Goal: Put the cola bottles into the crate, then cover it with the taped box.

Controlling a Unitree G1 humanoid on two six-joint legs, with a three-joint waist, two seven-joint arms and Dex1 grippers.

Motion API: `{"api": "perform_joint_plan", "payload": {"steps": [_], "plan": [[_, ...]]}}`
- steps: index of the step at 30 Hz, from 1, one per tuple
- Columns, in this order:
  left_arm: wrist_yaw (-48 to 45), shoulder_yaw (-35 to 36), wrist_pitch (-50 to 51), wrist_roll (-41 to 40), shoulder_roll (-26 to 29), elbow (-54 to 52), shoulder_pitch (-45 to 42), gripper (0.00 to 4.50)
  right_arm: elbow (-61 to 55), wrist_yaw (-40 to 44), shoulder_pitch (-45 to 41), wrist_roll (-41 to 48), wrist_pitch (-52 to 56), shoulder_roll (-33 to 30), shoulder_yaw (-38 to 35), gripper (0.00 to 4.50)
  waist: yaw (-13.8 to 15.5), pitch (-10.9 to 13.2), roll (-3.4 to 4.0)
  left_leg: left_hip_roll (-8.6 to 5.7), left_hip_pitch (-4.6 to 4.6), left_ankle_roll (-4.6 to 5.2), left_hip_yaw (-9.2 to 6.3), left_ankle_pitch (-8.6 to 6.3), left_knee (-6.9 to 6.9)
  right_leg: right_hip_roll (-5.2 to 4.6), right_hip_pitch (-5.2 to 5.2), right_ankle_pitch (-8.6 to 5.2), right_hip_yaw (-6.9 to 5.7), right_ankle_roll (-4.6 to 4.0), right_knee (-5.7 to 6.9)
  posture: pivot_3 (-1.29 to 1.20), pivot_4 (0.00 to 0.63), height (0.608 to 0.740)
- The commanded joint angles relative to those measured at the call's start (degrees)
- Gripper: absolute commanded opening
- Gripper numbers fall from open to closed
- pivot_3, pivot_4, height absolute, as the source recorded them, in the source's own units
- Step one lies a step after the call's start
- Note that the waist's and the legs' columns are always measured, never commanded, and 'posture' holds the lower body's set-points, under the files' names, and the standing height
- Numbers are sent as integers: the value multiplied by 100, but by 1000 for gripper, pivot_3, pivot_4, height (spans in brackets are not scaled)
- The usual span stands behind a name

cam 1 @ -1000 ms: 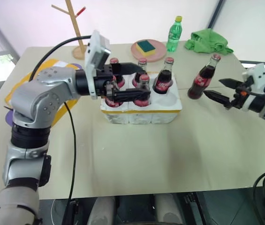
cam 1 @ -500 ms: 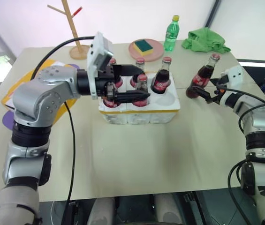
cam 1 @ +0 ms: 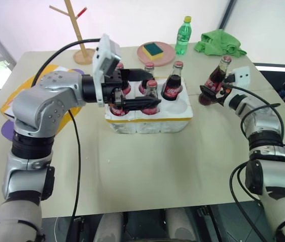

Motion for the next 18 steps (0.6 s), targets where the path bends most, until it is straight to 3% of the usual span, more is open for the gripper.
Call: {"api": "perform_joint_plan", "payload": {"steps": [1,3,4,6,8,14,18], "plan": [[1,173,-6,-57,70,-195,-40,4500,259,-96,-273,58,-238,59,-171,4449,0,0,0,0,0,0,0,0,0,0,0,0,0,0,0,0,150,740],[11,186,11,-70,82,-215,-24,4500,419,-159,-338,39,-304,80,-186,4449,-9,0,0,0,0,0,0,0,0,0,0,0,1,0,0,0,150,740],[20,193,15,-68,87,-224,-17,4500,465,-172,-352,38,-351,85,-200,4224,-9,0,0,0,0,0,0,0,0,0,0,0,1,0,0,0,150,740],[31,202,24,-66,90,-236,-9,4500,526,-176,-373,42,-424,88,-221,3627,-8,0,0,0,0,0,0,0,0,0,0,0,1,0,1,0,150,740],[40,214,31,-71,93,-249,5,4500,509,-95,-358,65,-490,102,-238,2731,-11,0,0,0,0,0,0,0,0,0,0,0,1,0,0,0,150,740],[65,263,57,-106,126,-318,117,4500,19,439,-182,277,-658,81,-320,2743,-20,1,1,0,1,0,1,0,-2,2,-1,0,2,1,1,0,150,740],[83,339,158,-189,203,-463,259,4500,-1007,1073,-32,662,-239,-203,-436,2743,-9,5,8,0,0,0,1,0,-2,2,-2,1,3,2,1,0,150,740]]}}
